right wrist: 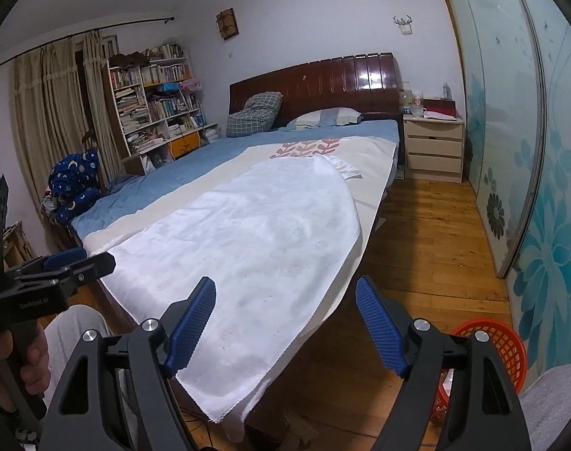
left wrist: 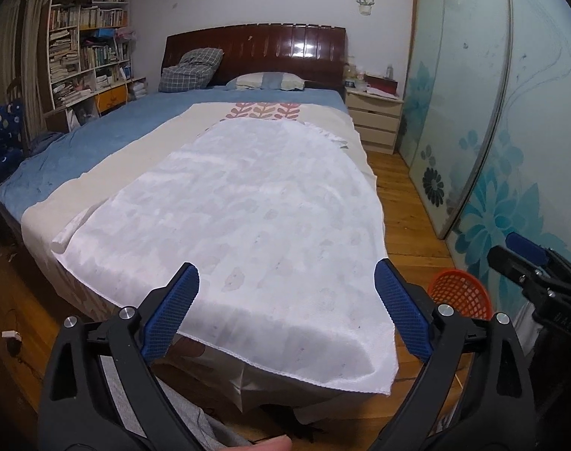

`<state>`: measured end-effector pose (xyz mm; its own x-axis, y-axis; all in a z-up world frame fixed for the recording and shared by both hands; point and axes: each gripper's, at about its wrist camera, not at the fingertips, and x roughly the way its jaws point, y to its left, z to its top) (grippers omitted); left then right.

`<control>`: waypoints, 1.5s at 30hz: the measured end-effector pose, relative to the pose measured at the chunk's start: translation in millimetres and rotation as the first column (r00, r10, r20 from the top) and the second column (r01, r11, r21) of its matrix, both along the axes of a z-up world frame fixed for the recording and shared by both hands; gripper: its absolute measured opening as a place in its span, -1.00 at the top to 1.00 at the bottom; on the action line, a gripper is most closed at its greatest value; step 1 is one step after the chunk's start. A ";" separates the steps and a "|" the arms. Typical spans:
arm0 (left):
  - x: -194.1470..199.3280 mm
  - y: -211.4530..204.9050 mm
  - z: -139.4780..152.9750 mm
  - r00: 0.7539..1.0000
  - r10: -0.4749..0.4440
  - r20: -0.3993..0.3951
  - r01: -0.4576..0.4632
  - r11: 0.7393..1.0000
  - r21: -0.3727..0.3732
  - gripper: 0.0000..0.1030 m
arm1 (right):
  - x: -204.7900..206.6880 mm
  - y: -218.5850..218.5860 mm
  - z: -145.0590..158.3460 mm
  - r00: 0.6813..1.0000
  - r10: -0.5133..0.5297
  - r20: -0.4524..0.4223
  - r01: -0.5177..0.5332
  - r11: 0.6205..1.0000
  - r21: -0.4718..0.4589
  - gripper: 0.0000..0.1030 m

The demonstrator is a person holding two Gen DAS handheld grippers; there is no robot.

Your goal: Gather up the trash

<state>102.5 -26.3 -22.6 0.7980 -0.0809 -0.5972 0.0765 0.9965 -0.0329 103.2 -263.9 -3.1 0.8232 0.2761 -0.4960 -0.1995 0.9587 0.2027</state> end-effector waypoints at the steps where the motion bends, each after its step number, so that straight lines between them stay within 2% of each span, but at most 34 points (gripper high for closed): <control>1: -0.3 -0.7 -0.7 1.000 0.002 -0.004 -0.002 1.000 0.004 -0.82 | 0.0 0.3 1.0 1.000 0.001 -0.001 -0.001 1.000 0.002 -0.50; 13: -1.7 -0.8 0.0 1.000 0.025 -0.004 -0.025 0.999 0.019 -0.83 | 11.1 12.5 1.8 0.999 0.036 -0.002 -0.036 0.999 0.002 -0.53; 18: -2.3 0.9 0.1 0.999 0.037 -0.003 -0.037 0.999 0.021 -0.83 | 12.2 20.0 1.3 0.999 0.046 -0.003 -0.046 0.999 -0.007 -0.62; 35: -0.6 2.8 -3.5 0.999 0.047 -0.017 -0.046 0.999 0.018 -0.84 | 14.3 22.3 -3.8 0.999 0.030 -0.022 -0.030 1.000 -0.009 -0.72; 45: -2.2 5.2 -1.0 1.000 0.028 -0.007 -0.029 0.999 -0.021 -0.84 | 16.2 22.1 -4.9 0.999 0.026 -0.030 -0.026 1.000 -0.004 -0.73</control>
